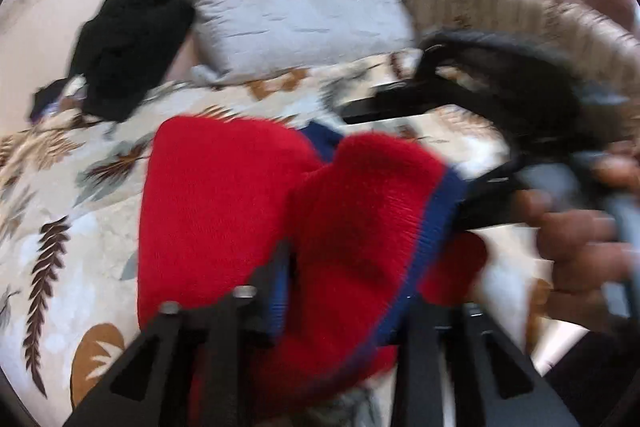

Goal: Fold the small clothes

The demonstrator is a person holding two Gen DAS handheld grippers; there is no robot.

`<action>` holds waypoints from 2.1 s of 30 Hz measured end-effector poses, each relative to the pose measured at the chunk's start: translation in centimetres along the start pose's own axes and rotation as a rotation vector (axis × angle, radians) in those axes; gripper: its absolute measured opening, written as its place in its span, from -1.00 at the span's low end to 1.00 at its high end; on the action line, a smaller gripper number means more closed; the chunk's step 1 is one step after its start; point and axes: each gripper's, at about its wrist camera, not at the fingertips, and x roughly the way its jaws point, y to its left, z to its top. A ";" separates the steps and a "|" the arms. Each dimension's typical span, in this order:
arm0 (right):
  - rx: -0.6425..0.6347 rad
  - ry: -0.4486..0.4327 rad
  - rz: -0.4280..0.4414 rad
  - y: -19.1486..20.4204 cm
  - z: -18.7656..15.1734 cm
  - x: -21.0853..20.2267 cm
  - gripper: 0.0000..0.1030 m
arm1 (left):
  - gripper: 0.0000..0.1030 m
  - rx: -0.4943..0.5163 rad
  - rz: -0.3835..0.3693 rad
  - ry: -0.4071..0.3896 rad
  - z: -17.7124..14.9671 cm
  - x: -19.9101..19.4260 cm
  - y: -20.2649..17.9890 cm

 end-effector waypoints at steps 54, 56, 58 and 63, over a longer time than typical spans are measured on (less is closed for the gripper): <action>-0.332 -0.076 -0.477 4.4 2.6 1.9 -0.41 | 0.38 -0.057 0.080 0.090 -3.1 -0.2 3.8; -0.374 -0.104 -0.459 5.3 1.6 0.1 -0.41 | 0.38 -0.059 0.092 0.075 -2.9 -0.5 3.7; -0.405 -0.105 -0.438 5.8 0.5 -1.2 -0.39 | 0.38 -0.059 0.104 0.067 -2.8 -0.8 3.5; -0.469 -0.063 -0.384 6.5 -3.3 -4.0 -0.39 | 0.38 -0.029 0.153 0.030 -2.5 -1.8 2.8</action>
